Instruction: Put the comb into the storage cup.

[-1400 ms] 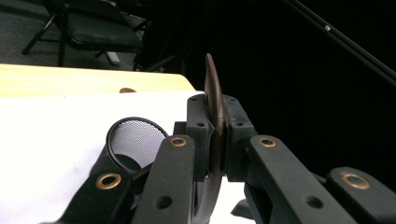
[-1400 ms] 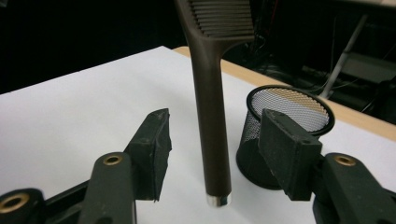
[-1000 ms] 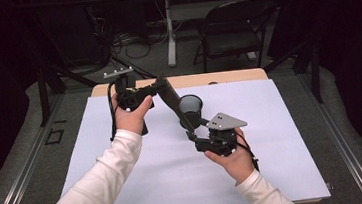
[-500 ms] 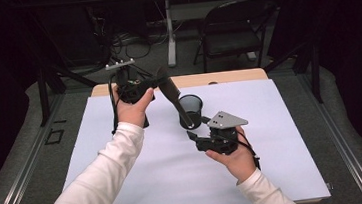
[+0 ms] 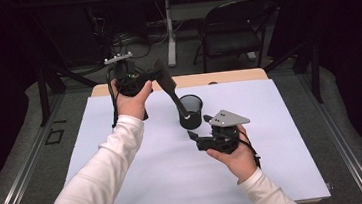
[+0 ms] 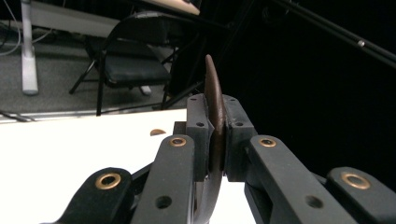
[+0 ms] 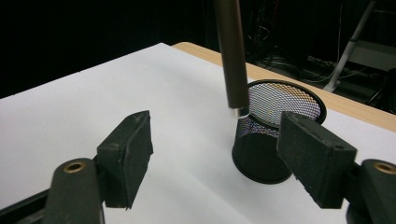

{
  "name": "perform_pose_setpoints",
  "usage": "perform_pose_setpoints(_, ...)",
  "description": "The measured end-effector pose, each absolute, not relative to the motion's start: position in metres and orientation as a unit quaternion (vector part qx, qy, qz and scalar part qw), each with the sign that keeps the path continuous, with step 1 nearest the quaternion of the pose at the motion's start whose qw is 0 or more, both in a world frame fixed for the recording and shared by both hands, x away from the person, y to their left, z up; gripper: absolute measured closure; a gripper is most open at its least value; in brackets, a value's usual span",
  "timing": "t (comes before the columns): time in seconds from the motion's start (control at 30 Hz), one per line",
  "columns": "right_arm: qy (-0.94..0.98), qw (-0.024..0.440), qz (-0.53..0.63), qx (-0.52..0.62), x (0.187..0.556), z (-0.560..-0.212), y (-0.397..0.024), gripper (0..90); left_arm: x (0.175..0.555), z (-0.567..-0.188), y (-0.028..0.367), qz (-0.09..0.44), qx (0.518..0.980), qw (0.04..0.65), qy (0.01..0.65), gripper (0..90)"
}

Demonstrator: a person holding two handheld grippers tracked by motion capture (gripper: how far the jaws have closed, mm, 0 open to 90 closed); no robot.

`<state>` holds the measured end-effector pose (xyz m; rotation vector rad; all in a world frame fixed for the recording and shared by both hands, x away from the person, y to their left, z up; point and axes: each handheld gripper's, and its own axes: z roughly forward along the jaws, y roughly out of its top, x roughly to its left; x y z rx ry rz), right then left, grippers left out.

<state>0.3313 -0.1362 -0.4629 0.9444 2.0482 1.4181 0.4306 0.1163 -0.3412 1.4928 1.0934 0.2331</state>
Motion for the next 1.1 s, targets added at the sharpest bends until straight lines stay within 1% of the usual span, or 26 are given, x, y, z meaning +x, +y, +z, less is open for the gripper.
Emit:
perform_pose_setpoints(0.27,0.743,0.244,0.520,0.344,0.333,-0.462,-0.139,20.2,0.437,-0.342,0.115,0.123,0.636,0.600,0.469,83.9)
perform_pose_setpoints(0.5,0.744,0.237,0.521,0.344,0.333,-0.462,-0.139,16.0,0.441,-0.344,0.115,0.136,0.632,0.599,0.473,83.9)
perform_pose_setpoints(0.77,0.745,0.240,0.519,0.343,0.332,-0.461,-0.138,15.1,0.446,-0.346,0.118,0.148,0.626,0.600,0.476,83.9)
perform_pose_setpoints(1.1,0.749,0.240,0.516,0.339,0.331,-0.460,-0.139,14.0,0.451,-0.350,0.114,0.151,0.619,0.601,0.482,83.9)
